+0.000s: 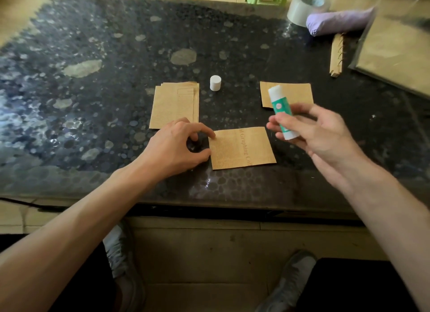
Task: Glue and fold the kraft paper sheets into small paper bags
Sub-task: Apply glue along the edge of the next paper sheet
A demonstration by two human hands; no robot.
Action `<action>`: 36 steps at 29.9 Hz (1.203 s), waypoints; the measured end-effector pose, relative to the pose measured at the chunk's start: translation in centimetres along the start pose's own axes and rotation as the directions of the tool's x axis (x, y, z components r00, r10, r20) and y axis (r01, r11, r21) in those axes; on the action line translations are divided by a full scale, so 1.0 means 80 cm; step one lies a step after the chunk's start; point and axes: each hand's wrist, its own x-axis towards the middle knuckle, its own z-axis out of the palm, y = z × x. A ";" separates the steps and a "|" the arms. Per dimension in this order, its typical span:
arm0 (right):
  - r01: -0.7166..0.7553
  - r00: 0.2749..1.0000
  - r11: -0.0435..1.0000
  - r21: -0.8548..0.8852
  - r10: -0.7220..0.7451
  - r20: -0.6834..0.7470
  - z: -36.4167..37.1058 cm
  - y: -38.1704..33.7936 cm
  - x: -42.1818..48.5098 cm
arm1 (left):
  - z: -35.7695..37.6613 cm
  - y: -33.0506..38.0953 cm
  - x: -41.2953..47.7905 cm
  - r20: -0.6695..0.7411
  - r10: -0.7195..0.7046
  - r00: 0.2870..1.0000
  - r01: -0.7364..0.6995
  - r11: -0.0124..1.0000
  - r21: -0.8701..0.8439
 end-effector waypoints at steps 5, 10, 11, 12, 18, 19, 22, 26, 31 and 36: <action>0.012 1.000 0.982 -0.187 -0.009 0.022 0.023 -0.002 0.018 | 0.002 0.006 0.005 -0.033 0.018 0.999 -0.018 1.000 -0.005; 0.124 0.990 0.925 -0.359 -0.142 -0.022 0.034 -0.006 0.036 | 0.009 0.006 0.005 -0.092 0.041 0.995 -0.042 0.999 -0.011; 0.154 0.985 0.901 -0.405 -0.171 -0.005 0.034 -0.007 0.038 | 0.008 0.005 0.005 -0.114 0.036 0.993 -0.038 0.999 -0.015; 0.181 0.981 0.878 -0.442 -0.194 0.015 0.034 -0.009 0.039 | 0.007 0.003 0.004 -0.132 0.030 0.991 -0.033 0.999 -0.018; 0.317 0.939 0.832 -0.455 -0.341 0.031 0.028 -0.003 0.040 | 0.006 -0.003 0.001 -0.146 0.028 0.989 -0.029 1.000 -0.001; 0.318 0.942 0.854 -0.412 -0.333 0.036 0.027 -0.001 0.039 | 0.006 -0.002 0.001 -0.143 0.034 0.989 -0.034 0.999 0.001; 0.356 0.934 0.872 -0.338 -0.349 0.083 0.027 0.004 0.034 | 0.006 -0.003 -0.002 -0.129 0.039 0.991 -0.039 0.999 0.002; 0.500 0.865 0.699 -0.512 -0.435 0.251 0.031 0.007 0.027 | 0.005 -0.003 -0.004 -0.108 0.031 0.994 -0.030 0.999 0.014; 0.539 0.842 0.573 -0.617 -0.385 0.378 0.039 0.015 0.021 | 0.006 -0.003 -0.004 -0.078 0.022 0.997 -0.020 0.999 0.029; 0.538 0.842 0.544 -0.644 -0.389 0.374 0.039 0.020 0.019 | 0.006 -0.002 -0.003 -0.072 0.003 0.997 -0.002 1.000 0.019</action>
